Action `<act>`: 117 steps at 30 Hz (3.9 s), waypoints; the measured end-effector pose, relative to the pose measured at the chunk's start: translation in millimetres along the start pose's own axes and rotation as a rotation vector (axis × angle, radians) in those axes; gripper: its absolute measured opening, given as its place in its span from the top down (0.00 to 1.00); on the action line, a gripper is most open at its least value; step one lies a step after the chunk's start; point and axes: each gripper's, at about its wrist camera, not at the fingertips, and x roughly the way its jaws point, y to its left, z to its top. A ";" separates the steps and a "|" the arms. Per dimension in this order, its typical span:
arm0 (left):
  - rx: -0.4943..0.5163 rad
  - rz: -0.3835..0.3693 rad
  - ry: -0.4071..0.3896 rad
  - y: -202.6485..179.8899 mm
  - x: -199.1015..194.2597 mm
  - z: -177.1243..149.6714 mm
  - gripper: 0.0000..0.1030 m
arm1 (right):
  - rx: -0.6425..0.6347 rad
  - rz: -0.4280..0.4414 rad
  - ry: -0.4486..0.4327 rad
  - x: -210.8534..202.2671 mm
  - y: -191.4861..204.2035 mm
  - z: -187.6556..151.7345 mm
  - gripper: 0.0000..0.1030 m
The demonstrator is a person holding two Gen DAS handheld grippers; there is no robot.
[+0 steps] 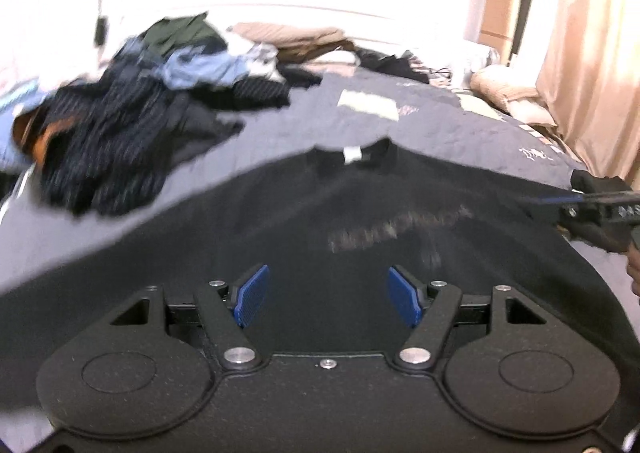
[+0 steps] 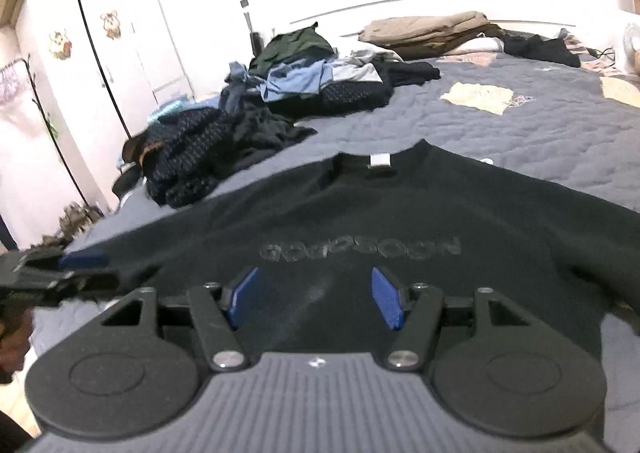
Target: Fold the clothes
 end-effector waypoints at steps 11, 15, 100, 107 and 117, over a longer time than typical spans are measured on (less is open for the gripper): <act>0.117 -0.006 0.023 16.2 144.0 76.3 0.45 | 0.078 -0.032 -0.072 11.5 -33.7 14.4 0.34; 0.130 -0.007 0.049 18.6 198.7 89.8 0.45 | 0.092 -0.050 -0.060 20.6 -42.4 9.8 0.34; -0.360 0.315 -0.099 79.7 -60.1 -72.4 0.27 | -0.052 0.010 0.010 56.1 106.4 -6.6 0.18; -0.771 0.527 -0.217 193.0 -114.7 -104.3 0.27 | -0.062 0.053 0.026 65.0 126.1 -14.0 0.18; -1.186 0.709 -0.296 307.1 -180.7 -165.7 0.27 | -0.085 0.080 0.050 75.9 146.1 -24.4 0.18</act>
